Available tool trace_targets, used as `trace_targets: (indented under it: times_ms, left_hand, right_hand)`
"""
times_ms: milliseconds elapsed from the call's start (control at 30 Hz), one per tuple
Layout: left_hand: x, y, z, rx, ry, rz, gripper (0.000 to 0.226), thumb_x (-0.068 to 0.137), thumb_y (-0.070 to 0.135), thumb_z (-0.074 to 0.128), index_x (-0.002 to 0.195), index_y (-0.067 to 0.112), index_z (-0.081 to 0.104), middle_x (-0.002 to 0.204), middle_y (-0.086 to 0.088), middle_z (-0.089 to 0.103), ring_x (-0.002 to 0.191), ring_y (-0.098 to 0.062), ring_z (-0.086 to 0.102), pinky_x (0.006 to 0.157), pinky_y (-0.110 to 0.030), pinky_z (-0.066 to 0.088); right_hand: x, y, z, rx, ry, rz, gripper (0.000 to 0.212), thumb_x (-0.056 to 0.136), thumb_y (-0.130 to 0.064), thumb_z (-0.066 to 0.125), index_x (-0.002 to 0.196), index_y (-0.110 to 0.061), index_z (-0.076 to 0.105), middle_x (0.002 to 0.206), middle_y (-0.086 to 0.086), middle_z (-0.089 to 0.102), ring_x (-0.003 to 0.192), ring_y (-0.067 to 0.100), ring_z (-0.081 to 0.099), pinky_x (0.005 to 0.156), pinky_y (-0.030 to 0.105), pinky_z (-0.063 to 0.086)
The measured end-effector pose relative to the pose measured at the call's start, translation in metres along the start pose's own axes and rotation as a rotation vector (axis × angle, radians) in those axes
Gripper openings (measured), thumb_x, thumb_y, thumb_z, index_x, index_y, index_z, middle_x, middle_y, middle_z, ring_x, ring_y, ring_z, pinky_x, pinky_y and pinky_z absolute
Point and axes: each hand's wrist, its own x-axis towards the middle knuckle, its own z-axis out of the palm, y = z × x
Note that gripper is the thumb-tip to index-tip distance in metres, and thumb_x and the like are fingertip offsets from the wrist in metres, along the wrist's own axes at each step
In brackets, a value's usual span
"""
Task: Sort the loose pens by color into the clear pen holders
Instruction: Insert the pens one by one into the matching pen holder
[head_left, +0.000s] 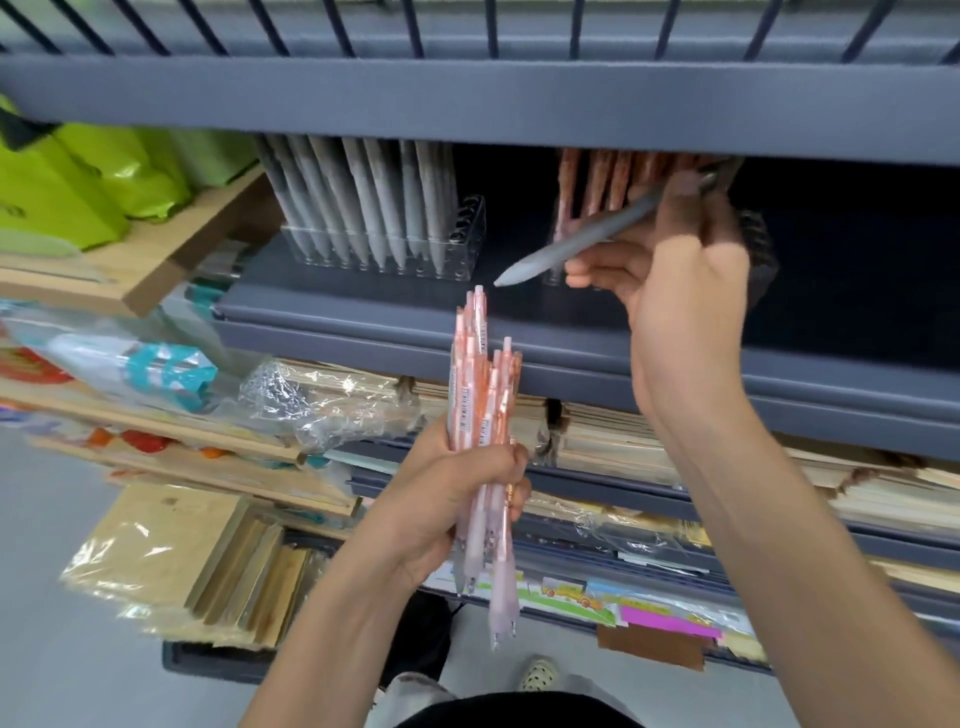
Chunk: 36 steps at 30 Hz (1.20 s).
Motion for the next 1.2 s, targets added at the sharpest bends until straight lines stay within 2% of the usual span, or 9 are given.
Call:
trace_targets:
  times_ms: [233,433,567,600,667,800,900,967,1200]
  left_hand:
    - [-0.008,0.013,-0.044,-0.02,0.042,0.055,0.032,0.064,-0.005,0.062,0.09,0.009,0.052,0.068,-0.01,0.054,0.054,-0.021,0.054,0.049,-0.029,0.049]
    - [-0.01,0.029,-0.075,-0.051,-0.015,0.053,0.043,0.066,-0.007,0.061,0.105,0.006,0.052,0.071,-0.01,0.056,0.056,-0.021,0.054,0.051,-0.029,0.05]
    - [-0.009,0.033,-0.093,-0.054,-0.058,0.032,0.046,0.064,-0.005,0.063,0.109,0.002,0.052,0.073,-0.01,0.056,0.056,-0.021,0.053,0.05,-0.028,0.049]
    - [-0.009,0.034,-0.098,-0.055,-0.07,0.024,0.048,0.064,-0.005,0.063,0.111,0.001,0.052,0.073,-0.01,0.056,0.056,-0.021,0.053,0.05,-0.028,0.048]
    - [-0.009,0.034,-0.106,-0.048,-0.093,0.008,0.047,0.065,-0.006,0.064,0.11,0.003,0.052,0.073,-0.011,0.057,0.057,-0.02,0.054,0.05,-0.027,0.048]
    - [-0.008,0.035,-0.118,-0.036,-0.119,-0.008,0.039,0.065,-0.005,0.063,0.099,0.01,0.053,0.07,-0.009,0.058,0.056,-0.02,0.055,0.051,-0.028,0.049]
    - [-0.009,0.037,-0.125,-0.029,-0.142,-0.014,0.037,0.065,-0.004,0.064,0.098,0.009,0.053,0.07,-0.008,0.058,0.057,-0.02,0.055,0.051,-0.028,0.049]
    - [-0.009,0.039,-0.128,-0.028,-0.158,-0.011,0.034,0.066,-0.004,0.064,0.095,0.009,0.054,0.069,-0.008,0.057,0.056,-0.02,0.055,0.051,-0.028,0.049]
    - [-0.008,0.04,-0.134,-0.02,-0.189,-0.009,0.04,0.064,-0.004,0.062,0.102,0.007,0.053,0.068,-0.006,0.058,0.055,-0.02,0.055,0.051,-0.028,0.049]
  right_hand:
    - [0.006,0.028,0.032,-0.216,-0.022,-0.135,0.016,0.093,-0.006,0.058,0.108,-0.01,0.051,0.084,-0.005,0.074,0.077,0.016,0.073,0.074,0.029,0.058]
    - [0.002,0.039,0.058,-0.489,0.085,-0.264,0.02,0.091,-0.014,0.059,0.097,-0.03,0.047,0.09,-0.01,0.07,0.088,0.016,0.07,0.087,0.043,0.057]
    - [0.0,0.047,0.067,-0.733,0.165,-0.397,0.012,0.094,-0.017,0.058,0.095,-0.028,0.054,0.082,-0.012,0.064,0.078,0.002,0.062,0.076,0.013,0.044]
    - [0.0,0.049,0.069,-0.774,0.191,-0.388,0.003,0.095,-0.02,0.058,0.097,-0.02,0.061,0.079,-0.011,0.063,0.075,0.003,0.059,0.069,0.01,0.039]
    - [0.002,0.052,0.074,-0.807,0.24,-0.36,0.023,0.096,-0.022,0.058,0.108,-0.002,0.062,0.079,-0.009,0.062,0.072,-0.001,0.054,0.064,0.01,0.036]
    - [0.009,0.053,0.088,-0.815,0.254,-0.328,0.015,0.098,-0.009,0.053,0.109,0.001,0.053,0.087,-0.004,0.061,0.075,-0.002,0.051,0.072,0.014,0.043]
    - [0.02,0.044,0.1,-0.903,0.203,-0.265,0.015,0.098,-0.006,0.05,0.094,-0.016,0.06,0.093,0.0,0.066,0.092,0.01,0.06,0.09,0.025,0.048]
    - [0.033,0.042,0.103,-1.076,0.157,-0.234,0.021,0.098,-0.014,0.049,0.106,-0.006,0.067,0.111,0.013,0.068,0.11,0.029,0.06,0.099,0.037,0.043]
    - [0.054,0.04,0.113,-1.38,0.059,-0.184,0.032,0.1,-0.015,0.039,0.122,-0.001,0.058,0.125,0.022,0.061,0.113,0.037,0.056,0.091,0.037,0.04]
